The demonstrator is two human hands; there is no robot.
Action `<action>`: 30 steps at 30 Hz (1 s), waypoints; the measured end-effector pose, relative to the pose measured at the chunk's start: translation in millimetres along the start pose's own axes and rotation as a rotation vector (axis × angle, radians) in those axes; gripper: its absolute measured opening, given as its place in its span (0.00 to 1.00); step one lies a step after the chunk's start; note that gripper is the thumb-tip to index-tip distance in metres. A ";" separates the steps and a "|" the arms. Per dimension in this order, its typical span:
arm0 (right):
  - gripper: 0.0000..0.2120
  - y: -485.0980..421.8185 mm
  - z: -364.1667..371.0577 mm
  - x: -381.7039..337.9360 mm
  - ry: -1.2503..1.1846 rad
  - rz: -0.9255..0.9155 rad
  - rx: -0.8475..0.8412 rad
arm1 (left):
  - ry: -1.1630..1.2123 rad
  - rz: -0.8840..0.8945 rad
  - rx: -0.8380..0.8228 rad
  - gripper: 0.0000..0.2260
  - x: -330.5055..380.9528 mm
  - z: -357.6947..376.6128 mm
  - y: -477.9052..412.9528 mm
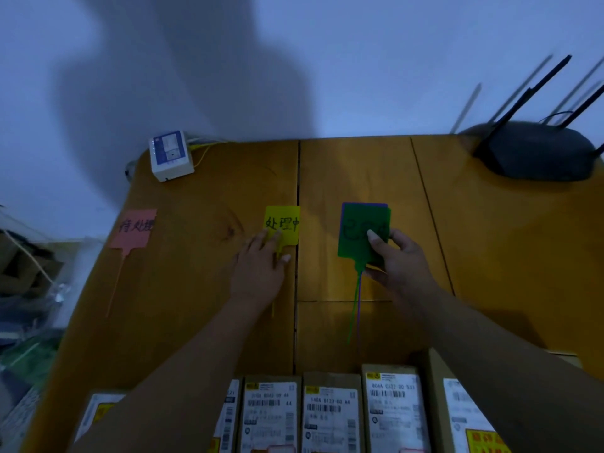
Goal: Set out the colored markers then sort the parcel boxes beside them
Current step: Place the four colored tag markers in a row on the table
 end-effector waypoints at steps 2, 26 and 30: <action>0.13 4.0 -8.7 -2.4 -0.012 0.002 0.003 | 0.036 -0.010 0.041 0.25 8.2 -7.5 5.6; 0.07 61.3 -86.2 -70.2 -0.130 -0.077 -0.017 | 1.474 -0.417 -0.127 0.14 197.4 -42.4 79.4; 0.06 37.4 -115.6 -68.2 -0.139 -0.075 -0.041 | 1.626 -0.572 -0.206 0.10 220.6 -16.1 79.5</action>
Point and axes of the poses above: each hand's wrist, its own y-axis away from the middle knuckle, its own z-axis out of the palm, x = y × z, the point moved 7 cm from there along -y, towards the middle knuckle, and after that the axes turned 8 degrees about x, right-handed, at the moved point
